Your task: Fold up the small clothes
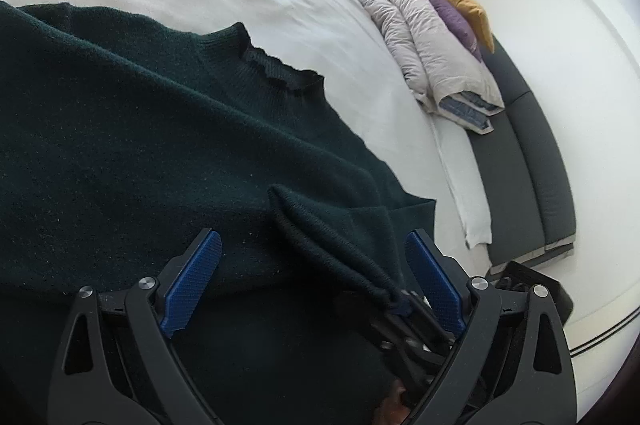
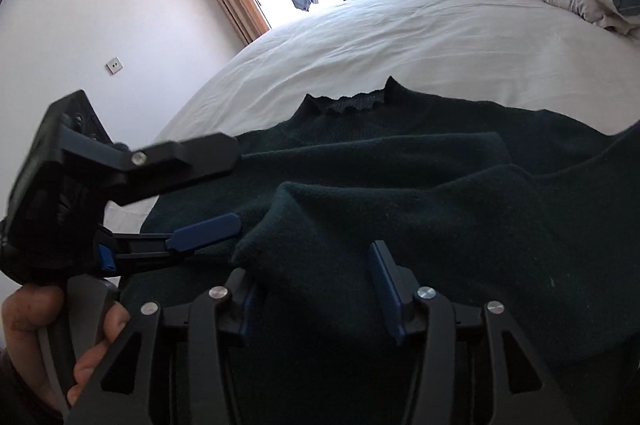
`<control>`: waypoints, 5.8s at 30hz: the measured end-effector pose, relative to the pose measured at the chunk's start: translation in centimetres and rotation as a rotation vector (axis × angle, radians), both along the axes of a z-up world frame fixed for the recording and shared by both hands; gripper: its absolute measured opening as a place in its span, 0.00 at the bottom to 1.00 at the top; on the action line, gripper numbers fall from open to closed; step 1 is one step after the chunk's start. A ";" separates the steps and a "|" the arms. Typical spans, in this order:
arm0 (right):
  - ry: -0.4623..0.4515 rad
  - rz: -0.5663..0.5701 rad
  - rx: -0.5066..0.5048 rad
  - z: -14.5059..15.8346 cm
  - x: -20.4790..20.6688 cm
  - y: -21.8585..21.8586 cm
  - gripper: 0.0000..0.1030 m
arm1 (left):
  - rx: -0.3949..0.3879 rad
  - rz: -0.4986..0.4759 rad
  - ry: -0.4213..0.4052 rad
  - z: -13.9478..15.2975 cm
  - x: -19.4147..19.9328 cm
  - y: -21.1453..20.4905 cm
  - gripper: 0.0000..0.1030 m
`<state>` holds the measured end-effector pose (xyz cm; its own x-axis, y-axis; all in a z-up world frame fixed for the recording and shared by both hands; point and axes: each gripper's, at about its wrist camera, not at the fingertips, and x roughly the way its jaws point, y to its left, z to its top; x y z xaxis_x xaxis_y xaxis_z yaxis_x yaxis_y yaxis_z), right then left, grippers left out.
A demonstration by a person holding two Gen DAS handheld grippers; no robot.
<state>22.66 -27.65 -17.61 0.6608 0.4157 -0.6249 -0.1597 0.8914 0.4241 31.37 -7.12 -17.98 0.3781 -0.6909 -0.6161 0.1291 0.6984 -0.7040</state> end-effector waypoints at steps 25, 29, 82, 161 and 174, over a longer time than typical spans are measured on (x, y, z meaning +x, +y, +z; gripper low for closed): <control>0.071 -0.103 0.217 -2.7 -8.0 -6.4 0.57 | 0.110 -0.026 0.168 -2.3 -1.2 -3.6 0.28; 0.073 -0.105 0.215 -2.7 -8.0 -6.4 0.56 | 0.091 -0.029 0.169 -2.9 -1.1 -3.5 0.14; 0.137 -0.454 0.664 -6.2 -0.3 -14.5 0.58 | 0.146 0.124 -0.047 -4.2 2.5 9.8 0.10; -0.286 -0.270 -0.045 5.9 -14.5 -6.6 1.00 | 0.533 -0.013 -0.507 5.7 -25.2 11.8 0.76; -0.350 -0.205 -0.250 6.2 -25.7 -1.3 1.00 | 1.078 -0.488 -0.785 -0.2 -43.5 5.8 0.78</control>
